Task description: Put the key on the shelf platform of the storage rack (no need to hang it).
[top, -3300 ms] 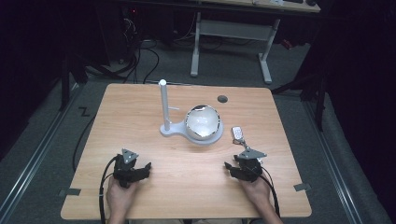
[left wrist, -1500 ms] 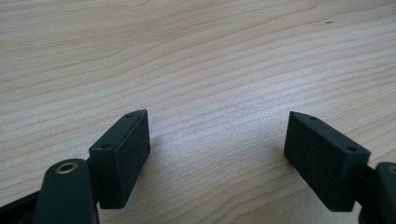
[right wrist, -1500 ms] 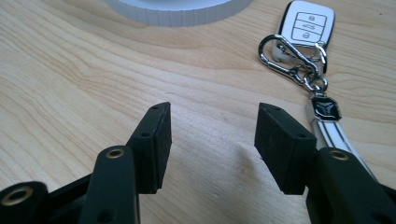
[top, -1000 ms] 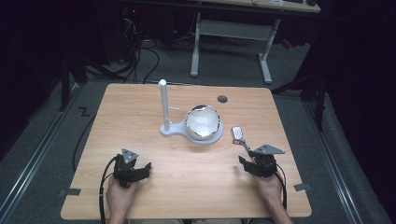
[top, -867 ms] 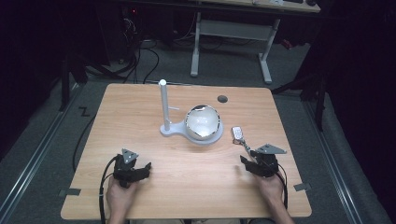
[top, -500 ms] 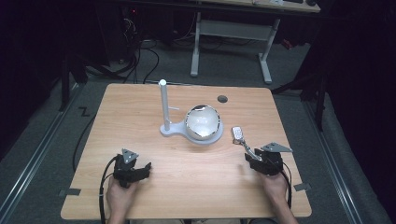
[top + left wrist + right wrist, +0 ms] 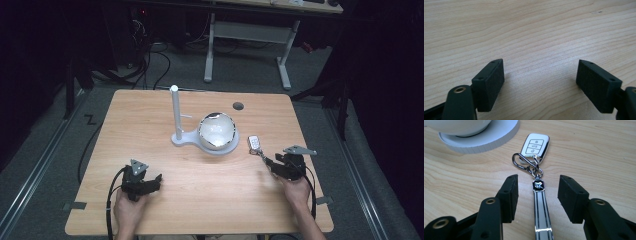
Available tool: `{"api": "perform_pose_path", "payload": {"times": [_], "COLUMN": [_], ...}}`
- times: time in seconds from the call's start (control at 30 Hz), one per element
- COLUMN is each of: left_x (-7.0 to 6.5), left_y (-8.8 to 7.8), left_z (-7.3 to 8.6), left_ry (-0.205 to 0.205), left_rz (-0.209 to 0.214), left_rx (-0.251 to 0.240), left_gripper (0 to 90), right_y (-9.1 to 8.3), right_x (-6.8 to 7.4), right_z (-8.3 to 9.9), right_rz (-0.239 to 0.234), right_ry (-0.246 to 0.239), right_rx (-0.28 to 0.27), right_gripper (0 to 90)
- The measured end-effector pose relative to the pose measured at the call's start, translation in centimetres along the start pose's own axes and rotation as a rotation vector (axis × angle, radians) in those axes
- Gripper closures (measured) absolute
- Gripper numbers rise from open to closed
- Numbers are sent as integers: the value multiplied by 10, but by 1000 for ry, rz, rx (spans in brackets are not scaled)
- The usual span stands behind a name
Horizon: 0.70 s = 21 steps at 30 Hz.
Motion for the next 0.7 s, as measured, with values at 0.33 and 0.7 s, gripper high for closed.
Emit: {"api": "perform_pose_path", "payload": {"times": [0.33,0.7], "left_x": [0,0], "left_y": [0,0], "left_z": [0,0], "left_ry": [0,-1], "left_rz": [-1,-1], "left_rx": [-1,-1], "left_gripper": [228,228], "right_y": [15,31], "right_x": [-3,-5], "right_z": [-8,-3], "right_rz": [12,7], "right_ry": [-8,0], "right_rx": [31,75], "right_gripper": [542,585]}}
Point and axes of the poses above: each handheld gripper's, and its own axes: y roughly forward along the jaws, z roughly out of its underside, x roughly to its left, the point moved 3 cm from there along y, roughly forward along the jaws, and after that the axes turned 1 degree about -z, right-handed, at the moved point
